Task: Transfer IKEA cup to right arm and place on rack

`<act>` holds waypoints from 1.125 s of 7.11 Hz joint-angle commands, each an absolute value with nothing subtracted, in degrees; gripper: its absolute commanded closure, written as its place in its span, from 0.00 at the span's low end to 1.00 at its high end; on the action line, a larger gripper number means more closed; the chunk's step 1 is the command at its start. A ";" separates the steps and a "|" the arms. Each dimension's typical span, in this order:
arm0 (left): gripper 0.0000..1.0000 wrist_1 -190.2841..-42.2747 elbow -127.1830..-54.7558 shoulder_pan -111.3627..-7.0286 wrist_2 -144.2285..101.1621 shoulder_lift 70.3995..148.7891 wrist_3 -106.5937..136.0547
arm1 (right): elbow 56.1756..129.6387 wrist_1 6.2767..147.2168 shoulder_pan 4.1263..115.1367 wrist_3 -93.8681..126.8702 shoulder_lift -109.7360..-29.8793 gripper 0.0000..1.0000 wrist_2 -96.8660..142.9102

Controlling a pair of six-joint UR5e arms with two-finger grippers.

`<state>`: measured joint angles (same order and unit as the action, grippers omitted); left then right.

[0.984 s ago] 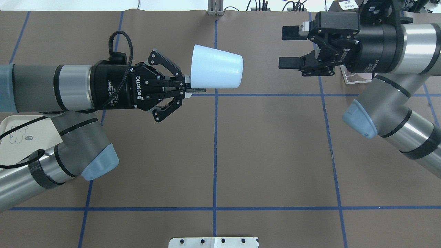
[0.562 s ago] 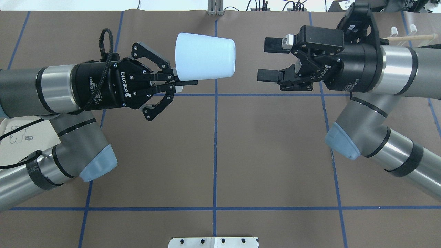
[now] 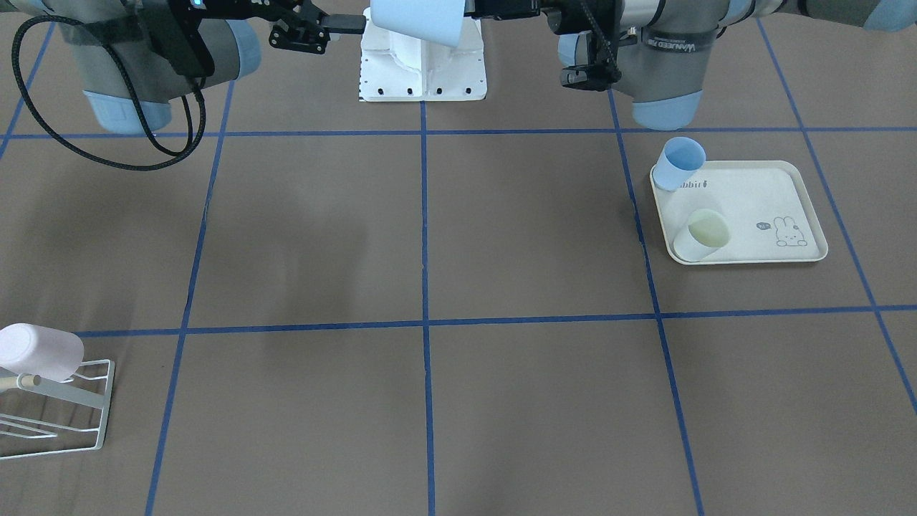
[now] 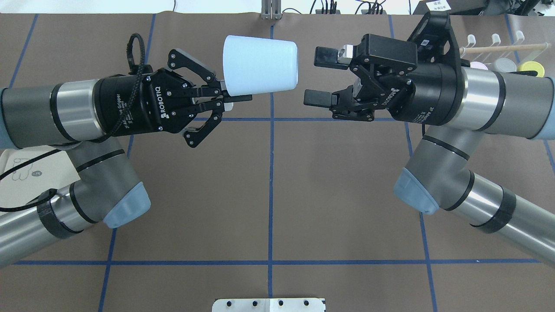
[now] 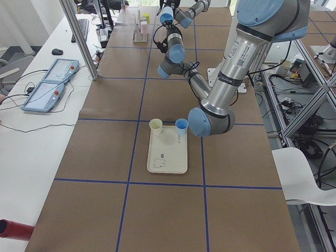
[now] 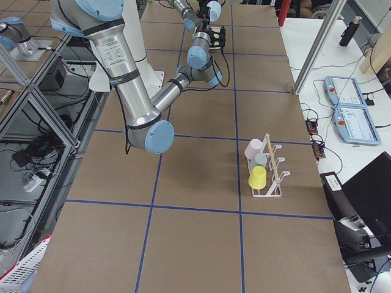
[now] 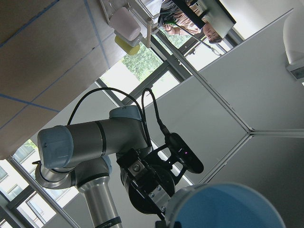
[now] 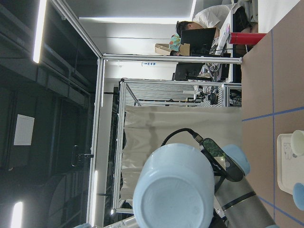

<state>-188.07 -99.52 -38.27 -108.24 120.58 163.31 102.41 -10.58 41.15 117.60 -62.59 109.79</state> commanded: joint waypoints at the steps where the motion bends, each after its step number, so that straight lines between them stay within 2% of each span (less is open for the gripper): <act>1: 1.00 -187.74 -99.23 -38.15 -108.11 120.67 162.95 | 102.22 -10.28 40.17 117.60 -62.49 0.04 108.72; 8: 1.00 -187.38 -98.35 -37.27 -108.19 120.59 160.31 | 100.11 -8.00 38.41 117.33 -61.70 0.05 104.24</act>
